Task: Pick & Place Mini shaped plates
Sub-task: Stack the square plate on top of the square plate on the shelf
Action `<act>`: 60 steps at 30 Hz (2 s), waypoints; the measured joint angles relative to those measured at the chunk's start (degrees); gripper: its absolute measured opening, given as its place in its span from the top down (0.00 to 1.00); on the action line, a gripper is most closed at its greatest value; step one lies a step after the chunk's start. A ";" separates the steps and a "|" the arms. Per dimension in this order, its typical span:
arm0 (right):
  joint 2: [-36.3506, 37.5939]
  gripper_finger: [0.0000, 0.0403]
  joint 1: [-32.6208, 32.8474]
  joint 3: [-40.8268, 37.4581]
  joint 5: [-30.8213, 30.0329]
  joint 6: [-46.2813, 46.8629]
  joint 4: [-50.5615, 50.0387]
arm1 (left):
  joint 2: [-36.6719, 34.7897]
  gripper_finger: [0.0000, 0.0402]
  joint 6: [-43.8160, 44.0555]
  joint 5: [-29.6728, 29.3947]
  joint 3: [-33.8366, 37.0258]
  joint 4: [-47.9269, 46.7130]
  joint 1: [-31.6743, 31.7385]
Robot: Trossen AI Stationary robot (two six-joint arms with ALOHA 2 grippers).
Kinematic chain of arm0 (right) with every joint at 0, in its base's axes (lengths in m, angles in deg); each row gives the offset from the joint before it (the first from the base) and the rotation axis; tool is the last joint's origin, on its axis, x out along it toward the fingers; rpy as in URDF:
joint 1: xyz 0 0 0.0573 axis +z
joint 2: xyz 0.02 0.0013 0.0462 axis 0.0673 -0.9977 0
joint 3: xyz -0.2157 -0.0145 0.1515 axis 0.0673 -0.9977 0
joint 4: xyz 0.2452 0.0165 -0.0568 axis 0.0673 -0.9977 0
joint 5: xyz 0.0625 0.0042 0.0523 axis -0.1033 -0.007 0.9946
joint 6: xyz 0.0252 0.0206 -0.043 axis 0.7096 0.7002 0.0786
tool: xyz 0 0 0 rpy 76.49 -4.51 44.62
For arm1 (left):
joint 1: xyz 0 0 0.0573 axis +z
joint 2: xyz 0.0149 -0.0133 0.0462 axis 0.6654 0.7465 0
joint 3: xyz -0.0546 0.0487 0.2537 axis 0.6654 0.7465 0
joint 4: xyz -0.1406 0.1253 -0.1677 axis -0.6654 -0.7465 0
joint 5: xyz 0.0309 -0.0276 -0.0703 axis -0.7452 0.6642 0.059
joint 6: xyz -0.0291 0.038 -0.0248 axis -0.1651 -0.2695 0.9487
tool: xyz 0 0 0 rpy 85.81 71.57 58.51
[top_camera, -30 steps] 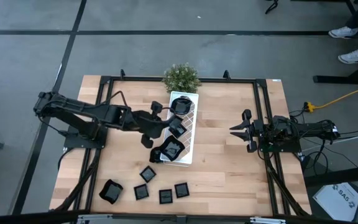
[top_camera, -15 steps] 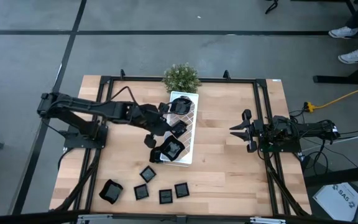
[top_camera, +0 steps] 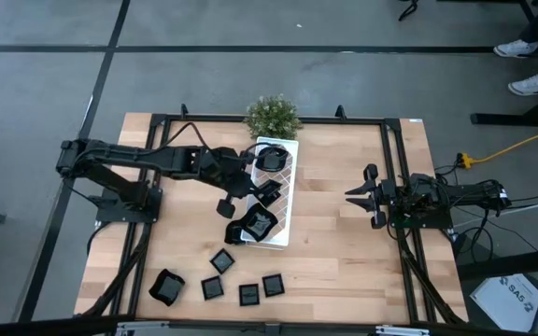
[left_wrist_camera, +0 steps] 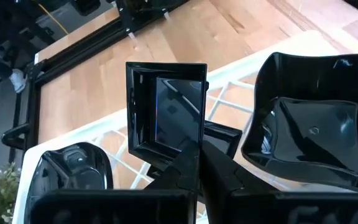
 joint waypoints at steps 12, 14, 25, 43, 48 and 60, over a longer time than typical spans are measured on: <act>-0.01 0.79 -0.02 0.00 0.00 -0.01 -0.02 | 3.58 0.99 -1.11 1.29 0.00 -0.68 1.85; 0.00 0.79 -0.01 0.00 0.00 -0.01 -0.01 | 3.64 0.99 -1.11 1.25 0.00 -0.82 1.84; 0.01 0.79 0.00 0.00 0.00 0.01 0.00 | 3.67 0.99 -1.68 1.07 0.00 -1.46 1.82; 0.01 0.79 0.00 0.00 0.00 0.00 -0.01 | 3.67 0.99 -0.22 -2.70 0.00 -4.30 1.69; -0.01 0.79 0.00 0.00 0.00 -0.01 -0.02 | 3.67 0.99 1.01 -5.99 0.00 -4.28 1.69; -0.01 0.79 -0.01 0.00 0.00 0.00 -0.02 | 3.67 0.99 1.35 -5.99 0.00 -4.28 1.69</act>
